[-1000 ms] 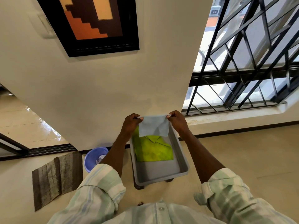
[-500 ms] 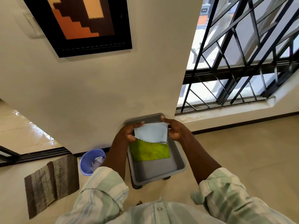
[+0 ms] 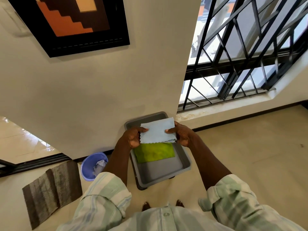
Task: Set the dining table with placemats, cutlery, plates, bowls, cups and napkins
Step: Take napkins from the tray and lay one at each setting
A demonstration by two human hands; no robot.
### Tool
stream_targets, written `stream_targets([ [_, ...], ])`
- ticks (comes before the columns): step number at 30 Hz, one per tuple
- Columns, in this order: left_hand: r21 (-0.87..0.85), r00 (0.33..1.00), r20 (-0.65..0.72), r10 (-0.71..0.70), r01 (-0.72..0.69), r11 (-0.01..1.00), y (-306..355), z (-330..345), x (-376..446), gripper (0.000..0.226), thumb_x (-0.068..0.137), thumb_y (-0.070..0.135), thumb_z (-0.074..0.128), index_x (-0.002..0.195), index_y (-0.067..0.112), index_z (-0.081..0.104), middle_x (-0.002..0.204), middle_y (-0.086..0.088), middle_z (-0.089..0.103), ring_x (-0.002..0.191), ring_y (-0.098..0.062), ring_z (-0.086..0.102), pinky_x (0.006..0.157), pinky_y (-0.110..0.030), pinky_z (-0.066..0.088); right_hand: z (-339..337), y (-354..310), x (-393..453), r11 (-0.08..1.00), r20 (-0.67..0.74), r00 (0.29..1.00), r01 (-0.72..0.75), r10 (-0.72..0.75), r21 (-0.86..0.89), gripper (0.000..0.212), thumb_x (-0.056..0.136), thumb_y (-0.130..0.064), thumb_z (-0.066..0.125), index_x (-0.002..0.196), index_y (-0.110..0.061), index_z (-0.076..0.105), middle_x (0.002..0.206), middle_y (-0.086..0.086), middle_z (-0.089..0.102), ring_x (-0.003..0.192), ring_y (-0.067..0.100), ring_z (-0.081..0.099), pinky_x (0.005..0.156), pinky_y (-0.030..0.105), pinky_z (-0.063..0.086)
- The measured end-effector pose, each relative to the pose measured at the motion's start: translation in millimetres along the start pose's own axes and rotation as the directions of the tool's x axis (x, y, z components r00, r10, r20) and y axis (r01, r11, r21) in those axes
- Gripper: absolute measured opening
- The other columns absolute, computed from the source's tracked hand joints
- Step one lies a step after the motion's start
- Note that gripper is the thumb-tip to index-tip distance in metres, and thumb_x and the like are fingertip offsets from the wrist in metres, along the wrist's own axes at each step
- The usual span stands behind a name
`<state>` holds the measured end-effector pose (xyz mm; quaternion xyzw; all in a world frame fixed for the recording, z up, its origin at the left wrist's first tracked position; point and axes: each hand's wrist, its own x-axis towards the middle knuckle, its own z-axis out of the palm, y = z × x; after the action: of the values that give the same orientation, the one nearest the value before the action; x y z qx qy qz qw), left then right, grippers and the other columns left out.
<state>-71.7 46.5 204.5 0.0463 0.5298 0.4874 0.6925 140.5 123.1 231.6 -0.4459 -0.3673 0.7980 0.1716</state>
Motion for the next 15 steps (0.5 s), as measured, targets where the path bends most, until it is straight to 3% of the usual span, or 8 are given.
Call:
stream_targets([
  [5,0.131,0.999,0.028,0.023,-0.026,0.991,1.7,-2.2,14.3,0.034,0.082,-0.02,0.053,0.105,0.0,0.066,0.097,-0.014,0.072,0.095,-0.031,0.065,0.085,-0.042,0.056,-9.7,4.1,0.3,0.998,-0.023,0.999,0.045,-0.044,0.051,0.054,0.079,0.025,0.054,0.119,-0.012,0.059,0.106,0.013,0.067,0.098,0.032,0.062,0.062,0.034,0.06],
  [9,0.3,0.994,0.011,0.112,-0.11,0.948,3.8,19.5,29.1,0.024,0.084,-0.019,0.054,0.094,0.0,0.064,0.087,-0.008,0.069,0.087,-0.024,0.06,0.079,-0.031,0.05,-23.3,7.2,2.4,0.988,-0.234,0.965,0.139,-0.122,0.061,0.044,0.082,0.025,0.049,0.121,0.005,0.058,0.111,0.02,0.063,0.091,0.026,0.062,0.072,0.028,0.057],
  [10,0.356,0.989,0.016,0.146,-0.142,0.924,4.2,28.6,33.5,0.021,0.085,-0.017,0.055,0.101,-0.005,0.062,0.094,-0.009,0.066,0.088,-0.023,0.058,0.075,-0.029,0.05,-29.3,8.7,2.7,0.982,-0.283,0.947,0.176,-0.15,0.07,0.044,0.082,0.023,0.05,0.124,0.009,0.056,0.11,0.021,0.062,0.09,0.026,0.062,0.076,0.029,0.056],
  [12,0.435,0.976,0.042,0.213,-0.21,0.876,2.6,49.6,41.9,0.036,0.089,-0.013,0.053,0.125,-0.012,0.053,0.107,-0.009,0.062,0.081,-0.02,0.06,0.067,-0.025,0.051,-41.2,9.2,-1.0,0.964,-0.348,0.914,0.252,-0.209,0.081,0.044,0.083,0.022,0.051,0.125,0.01,0.055,0.104,0.019,0.063,0.086,0.025,0.062,0.077,0.03,0.055],
  [15,0.457,0.947,0.103,0.306,-0.318,0.831,-4.9,77.3,49.8,0.038,0.091,-0.009,0.052,0.129,-0.008,0.053,0.091,0.0,0.071,0.065,-0.007,0.068,0.068,-0.03,0.054,-59.7,5.7,-14.4,0.941,-0.414,0.861,0.336,-0.295,0.028,0.039,0.083,0.019,0.051,0.121,0.013,0.057,0.095,0.015,0.063,0.08,0.023,0.059,0.066,0.027,0.052],
])
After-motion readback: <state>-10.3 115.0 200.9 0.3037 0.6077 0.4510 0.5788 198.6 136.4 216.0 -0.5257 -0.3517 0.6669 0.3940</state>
